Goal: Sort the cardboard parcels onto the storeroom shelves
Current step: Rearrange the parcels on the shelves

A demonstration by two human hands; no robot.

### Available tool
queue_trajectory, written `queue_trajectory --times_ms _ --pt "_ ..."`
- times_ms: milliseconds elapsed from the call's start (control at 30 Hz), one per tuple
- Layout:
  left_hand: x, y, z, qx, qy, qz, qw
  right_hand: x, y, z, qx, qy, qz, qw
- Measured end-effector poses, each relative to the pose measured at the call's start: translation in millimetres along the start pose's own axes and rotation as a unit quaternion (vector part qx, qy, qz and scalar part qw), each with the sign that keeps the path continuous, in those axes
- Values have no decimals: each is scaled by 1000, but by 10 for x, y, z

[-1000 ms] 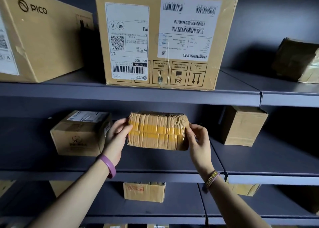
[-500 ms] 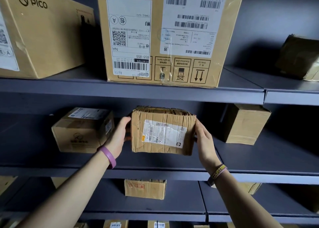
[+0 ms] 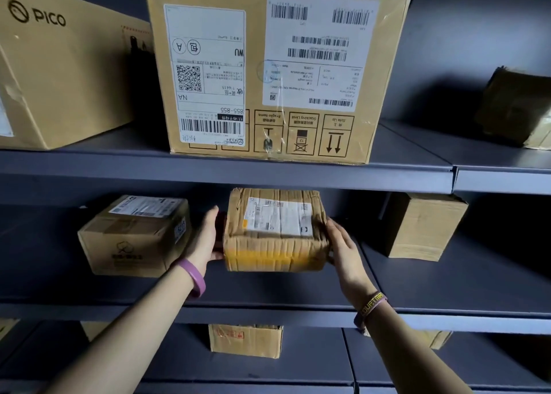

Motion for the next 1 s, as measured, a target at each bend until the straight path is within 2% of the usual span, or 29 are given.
queue_trajectory --times_ms 100,167,300,433,500,600,667,733,833,1000 --pt "-124 -9 80 -61 -64 6 996 144 -1 53 -41 21 50 998" --pt "-258 -55 95 -80 -85 2 993 248 -11 71 -38 28 72 996" --pt "-408 -149 38 -56 -86 -5 995 338 -47 93 -25 50 79 995" --pt "-486 -242 -19 -38 -72 23 996 330 -86 86 -12 61 76 995" --pt "-364 -218 -57 -4 -90 102 991 340 -60 79 -13 62 82 995" --pt "15 -45 -68 72 -184 277 940 290 -37 -37 17 83 65 994" --pt "222 105 23 86 -188 330 921 182 -13 -221 67 99 30 992" --pt "355 259 225 48 -171 364 914 123 25 -485 114 88 15 989" --pt "439 513 715 -59 -134 394 907 80 98 -992 183 93 0 979" --pt "321 821 1641 -188 -71 375 905 63 174 -1804 236 94 -3 967"
Point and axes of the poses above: each hand's wrist, its own y-axis away from the middle knuckle, its own z-axis out of the palm, x = y × z, the point moved 7 cm from there along -y, towards the middle knuckle, and after that the axes turned 8 degrees about z, right-handed, at the moved point
